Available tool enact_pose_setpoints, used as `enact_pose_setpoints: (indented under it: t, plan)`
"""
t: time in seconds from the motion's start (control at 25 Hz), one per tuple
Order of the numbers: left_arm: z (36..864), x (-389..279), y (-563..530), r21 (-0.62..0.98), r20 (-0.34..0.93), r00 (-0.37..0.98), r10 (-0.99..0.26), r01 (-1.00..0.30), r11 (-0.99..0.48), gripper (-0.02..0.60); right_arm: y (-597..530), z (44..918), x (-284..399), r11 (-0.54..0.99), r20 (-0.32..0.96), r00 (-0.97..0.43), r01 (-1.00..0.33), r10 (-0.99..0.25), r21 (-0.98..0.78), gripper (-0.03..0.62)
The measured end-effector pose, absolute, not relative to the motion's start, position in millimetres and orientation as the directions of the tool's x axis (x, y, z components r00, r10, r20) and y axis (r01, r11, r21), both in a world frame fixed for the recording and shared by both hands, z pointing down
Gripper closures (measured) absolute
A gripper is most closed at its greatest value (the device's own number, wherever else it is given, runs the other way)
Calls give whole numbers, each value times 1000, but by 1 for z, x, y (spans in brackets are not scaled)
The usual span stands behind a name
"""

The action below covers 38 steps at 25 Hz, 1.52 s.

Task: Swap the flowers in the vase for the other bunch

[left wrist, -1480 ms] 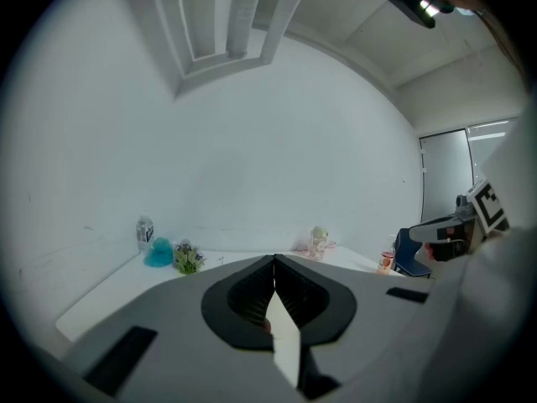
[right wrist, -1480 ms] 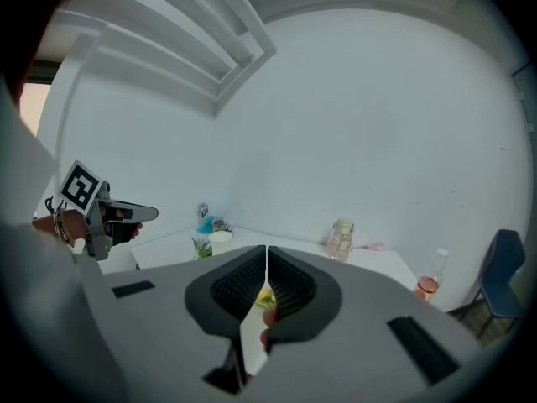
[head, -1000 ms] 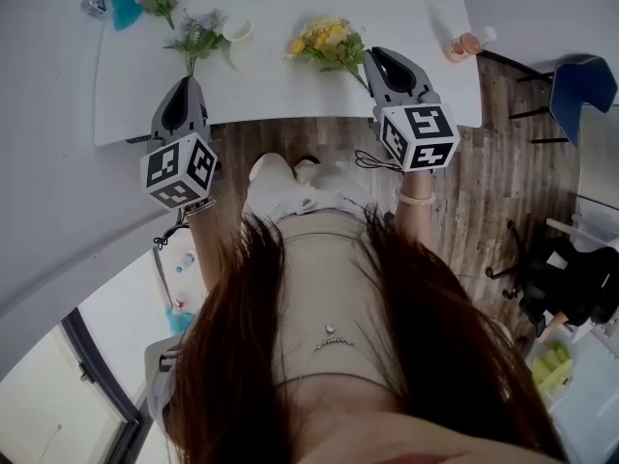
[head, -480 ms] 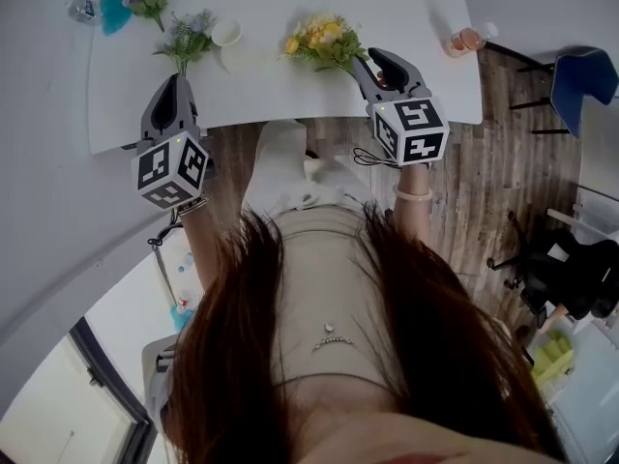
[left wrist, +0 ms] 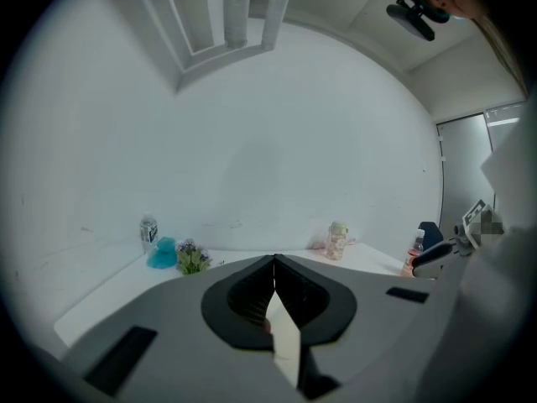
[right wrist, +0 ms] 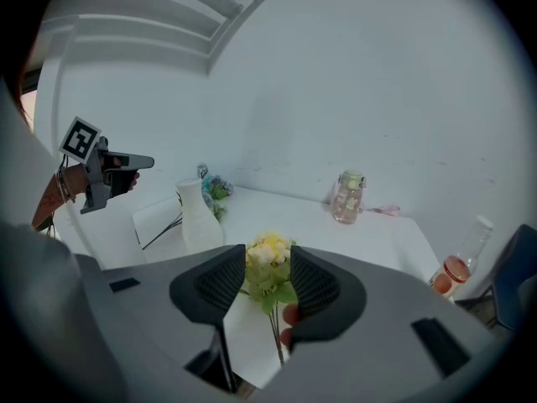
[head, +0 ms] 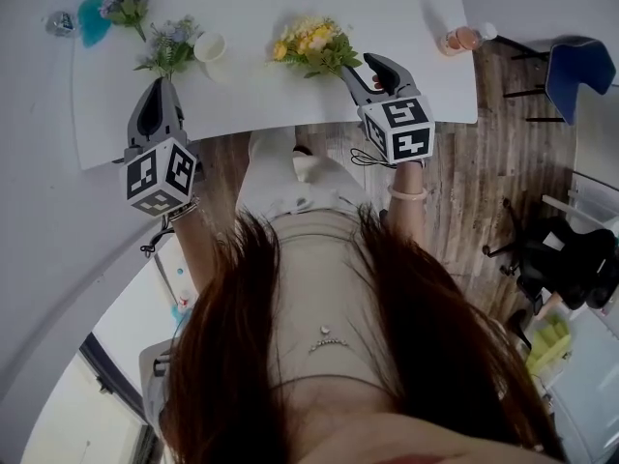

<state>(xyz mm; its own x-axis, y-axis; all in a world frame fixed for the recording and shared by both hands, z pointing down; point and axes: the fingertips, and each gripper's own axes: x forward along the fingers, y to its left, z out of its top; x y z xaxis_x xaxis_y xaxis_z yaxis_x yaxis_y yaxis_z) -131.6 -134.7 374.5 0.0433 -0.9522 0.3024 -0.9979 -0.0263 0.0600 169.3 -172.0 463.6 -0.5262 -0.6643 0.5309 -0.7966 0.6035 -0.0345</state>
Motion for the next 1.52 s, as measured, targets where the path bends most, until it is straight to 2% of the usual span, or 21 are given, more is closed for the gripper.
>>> enact_pose_setpoints:
  t: [0.68,1.28,1.52]
  plan:
    - [397,-155,-164,61,368,7,-930,-998,17,575,-192,533,150,647,685,-496,-761,-534,-46,356]
    - [423,-172,-181,53,435,7,-901,-998,18,577,-199,580,148,651,796,-407,-759,-448,-23,355]
    - [428,-176,-190,55,454,14,-891,-998,12,577,-201,596,151,677,855,-327,-735,-403,38,356]
